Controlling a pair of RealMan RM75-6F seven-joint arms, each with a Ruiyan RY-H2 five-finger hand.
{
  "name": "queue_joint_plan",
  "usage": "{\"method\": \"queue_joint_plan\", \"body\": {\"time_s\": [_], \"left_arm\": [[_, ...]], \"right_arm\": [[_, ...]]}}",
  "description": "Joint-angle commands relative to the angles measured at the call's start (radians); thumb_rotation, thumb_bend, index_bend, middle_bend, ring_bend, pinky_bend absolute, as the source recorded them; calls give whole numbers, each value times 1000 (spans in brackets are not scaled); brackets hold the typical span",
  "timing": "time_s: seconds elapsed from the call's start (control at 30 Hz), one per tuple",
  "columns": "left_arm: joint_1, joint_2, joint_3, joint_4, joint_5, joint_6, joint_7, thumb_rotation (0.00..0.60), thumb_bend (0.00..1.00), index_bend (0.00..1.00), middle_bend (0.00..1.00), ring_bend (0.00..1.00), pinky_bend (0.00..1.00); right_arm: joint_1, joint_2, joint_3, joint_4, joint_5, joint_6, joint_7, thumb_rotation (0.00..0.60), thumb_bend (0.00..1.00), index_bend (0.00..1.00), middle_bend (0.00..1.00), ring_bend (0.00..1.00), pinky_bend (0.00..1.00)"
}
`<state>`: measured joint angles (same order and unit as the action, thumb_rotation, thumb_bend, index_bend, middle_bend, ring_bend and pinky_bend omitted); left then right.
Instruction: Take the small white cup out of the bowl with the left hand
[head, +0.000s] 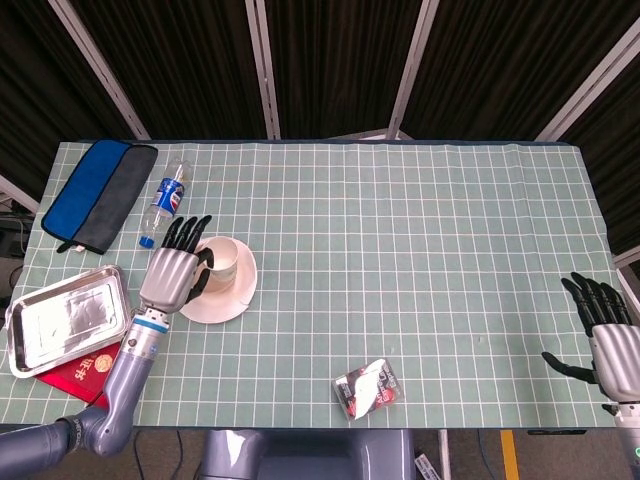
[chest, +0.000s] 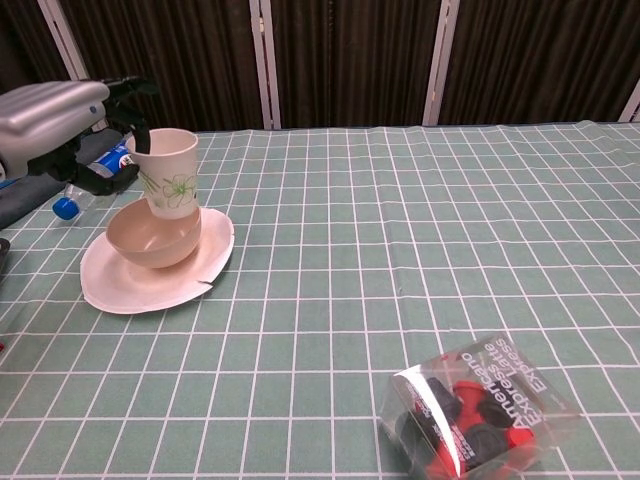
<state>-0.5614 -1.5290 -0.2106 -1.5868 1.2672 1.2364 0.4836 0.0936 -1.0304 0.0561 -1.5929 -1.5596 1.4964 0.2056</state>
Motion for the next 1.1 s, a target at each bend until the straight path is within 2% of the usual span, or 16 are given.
{"method": "queue_joint_plan", "body": {"time_s": [0.03, 0.33, 0.63, 0.9, 1.0, 1.1], "left_arm": [[5, 25, 20, -67, 76, 39, -17, 600, 539, 590, 0, 0, 0], [-23, -50, 65, -41, 107, -6, 5, 600, 537, 590, 0, 0, 0], [-58, -200, 105, 87, 84, -82, 32, 600, 538, 587, 0, 0, 0], [-52, -230, 136, 117, 82, -100, 45, 600, 540, 574, 0, 0, 0], [-43, -211, 142, 96, 82, -97, 42, 600, 521, 492, 0, 0, 0], [-30, -183, 142, 66, 85, -78, 38, 600, 397, 349, 0, 0, 0]], "right_arm": [[-1, -1, 0, -2, -1, 2, -2, 600, 34, 37, 0, 0, 0], [-2, 2, 3, -1, 2, 5, 5, 600, 35, 37, 0, 0, 0], [-4, 8, 6, 1, 4, 10, 23, 600, 33, 37, 0, 0, 0], [-7, 12, 6, 0, -2, 20, 28, 600, 35, 37, 0, 0, 0], [-8, 12, 6, -1, -2, 20, 28, 600, 33, 37, 0, 0, 0], [-7, 10, 6, 0, -3, 20, 24, 600, 33, 37, 0, 0, 0]]}}
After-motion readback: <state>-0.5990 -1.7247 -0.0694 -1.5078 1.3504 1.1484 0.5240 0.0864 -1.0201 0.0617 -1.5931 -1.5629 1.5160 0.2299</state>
